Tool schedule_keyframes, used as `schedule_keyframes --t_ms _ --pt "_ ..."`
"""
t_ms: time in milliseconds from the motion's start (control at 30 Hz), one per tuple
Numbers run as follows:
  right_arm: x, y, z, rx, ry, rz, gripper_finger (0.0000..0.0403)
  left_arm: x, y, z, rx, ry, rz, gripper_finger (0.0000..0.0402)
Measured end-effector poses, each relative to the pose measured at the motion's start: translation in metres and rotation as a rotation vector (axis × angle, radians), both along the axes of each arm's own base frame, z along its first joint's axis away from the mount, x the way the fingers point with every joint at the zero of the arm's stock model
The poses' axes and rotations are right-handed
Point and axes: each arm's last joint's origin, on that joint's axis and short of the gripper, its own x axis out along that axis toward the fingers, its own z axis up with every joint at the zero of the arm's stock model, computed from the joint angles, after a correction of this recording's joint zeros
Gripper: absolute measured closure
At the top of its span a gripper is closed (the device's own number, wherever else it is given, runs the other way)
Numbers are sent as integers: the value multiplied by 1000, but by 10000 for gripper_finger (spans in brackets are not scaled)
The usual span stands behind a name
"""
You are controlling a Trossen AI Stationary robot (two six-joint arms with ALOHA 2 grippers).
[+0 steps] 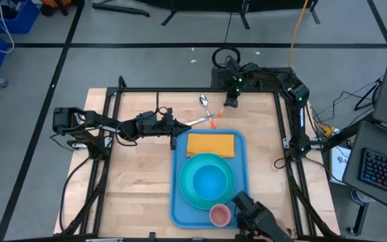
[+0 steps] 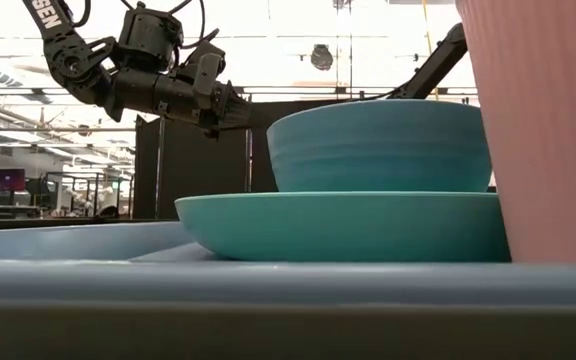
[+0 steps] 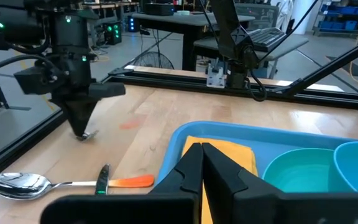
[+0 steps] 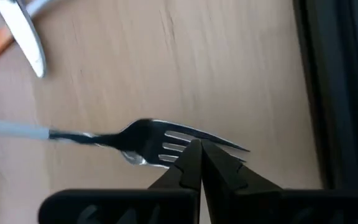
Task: Set up tray
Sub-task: Put the orange fork on the yellow napkin on the blue serving tray
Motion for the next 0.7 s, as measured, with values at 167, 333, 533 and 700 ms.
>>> schedule_keyframes --t_ms 167,333,533,700 --pt "-11 5 -5 71 91 -89 403 0 0 0 0 1 0 388" --pt "-21 15 -19 138 153 -171 403 0 -2 0 -1 4 -6 395" --pt "-31 26 -20 164 211 -270 403 0 -2 0 0 4 -8 384" --pt "-40 38 -25 210 262 -317 403 0 -2 0 0 3 -9 398"
